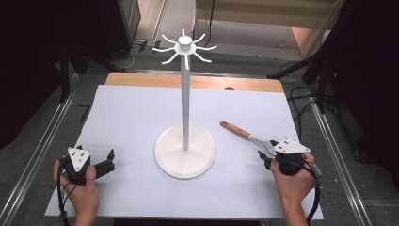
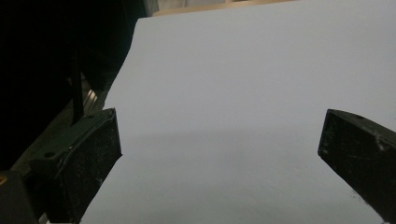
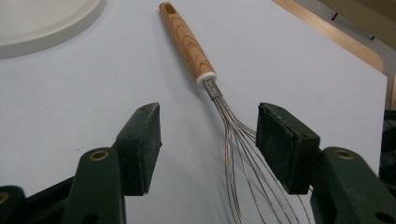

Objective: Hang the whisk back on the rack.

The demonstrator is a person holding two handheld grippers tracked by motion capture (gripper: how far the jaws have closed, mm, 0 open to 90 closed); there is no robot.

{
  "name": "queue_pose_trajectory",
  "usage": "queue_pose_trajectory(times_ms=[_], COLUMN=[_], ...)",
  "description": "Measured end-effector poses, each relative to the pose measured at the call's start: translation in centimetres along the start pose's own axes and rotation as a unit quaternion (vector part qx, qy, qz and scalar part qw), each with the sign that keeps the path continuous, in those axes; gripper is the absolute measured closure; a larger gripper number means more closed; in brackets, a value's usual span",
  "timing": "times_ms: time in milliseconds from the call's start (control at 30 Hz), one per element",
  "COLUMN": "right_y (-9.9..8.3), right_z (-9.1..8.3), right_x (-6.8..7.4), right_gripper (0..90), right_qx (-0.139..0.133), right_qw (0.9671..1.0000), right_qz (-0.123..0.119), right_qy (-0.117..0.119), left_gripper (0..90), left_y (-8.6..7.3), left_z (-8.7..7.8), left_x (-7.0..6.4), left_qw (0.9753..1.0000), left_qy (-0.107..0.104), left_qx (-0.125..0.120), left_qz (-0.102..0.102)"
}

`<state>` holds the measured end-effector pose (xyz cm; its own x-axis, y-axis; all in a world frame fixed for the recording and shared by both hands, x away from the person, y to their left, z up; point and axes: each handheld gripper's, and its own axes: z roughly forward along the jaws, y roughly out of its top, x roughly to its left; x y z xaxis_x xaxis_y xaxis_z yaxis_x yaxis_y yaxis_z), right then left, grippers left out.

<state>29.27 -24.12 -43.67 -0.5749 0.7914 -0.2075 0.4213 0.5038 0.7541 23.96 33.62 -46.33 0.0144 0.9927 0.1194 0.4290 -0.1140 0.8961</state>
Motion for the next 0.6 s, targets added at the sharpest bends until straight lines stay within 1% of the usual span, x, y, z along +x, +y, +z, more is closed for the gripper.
queue_pose_trajectory(times_ms=[133, 167, 333, 467, 500, 600], right_y=[0.5, 0.6, 1.3, 1.8, 2.0, 2.5], right_z=[0.3, 0.4, 0.8, 1.1, 1.2, 1.6], right_x=[-0.4, -0.4, -0.7, -1.0, -1.1, -1.3], right_gripper=[42.0, 42.0, 42.7, 43.6, 43.6, 44.0], right_qx=[0.010, 0.013, 0.038, 0.046, 0.052, 0.066], right_qw=[0.9999, 0.9999, 0.9989, 0.9980, 0.9978, 0.9963], right_qz=[-0.007, -0.005, -0.027, -0.038, -0.036, -0.046], right_qy=[0.001, 0.005, 0.008, 0.020, 0.022, 0.030], left_gripper=[0.0, 0.0, 0.0, 0.0, 0.0, 0.0], left_y=[0.0, 0.0, 0.0, 0.0, 0.0, 0.0], left_z=[0.0, 0.0, 0.0, 0.0, 0.0, 0.1], left_x=[0.0, -0.1, -0.1, -0.1, -0.2, -0.2], left_qw=[1.0000, 1.0000, 1.0000, 1.0000, 1.0000, 1.0000], left_qy=[0.000, 0.001, 0.002, 0.002, 0.003, 0.002], left_qx=[0.000, 0.000, 0.000, 0.001, 0.002, 0.000], left_qz=[-0.001, -0.001, 0.002, 0.005, 0.005, 0.006])
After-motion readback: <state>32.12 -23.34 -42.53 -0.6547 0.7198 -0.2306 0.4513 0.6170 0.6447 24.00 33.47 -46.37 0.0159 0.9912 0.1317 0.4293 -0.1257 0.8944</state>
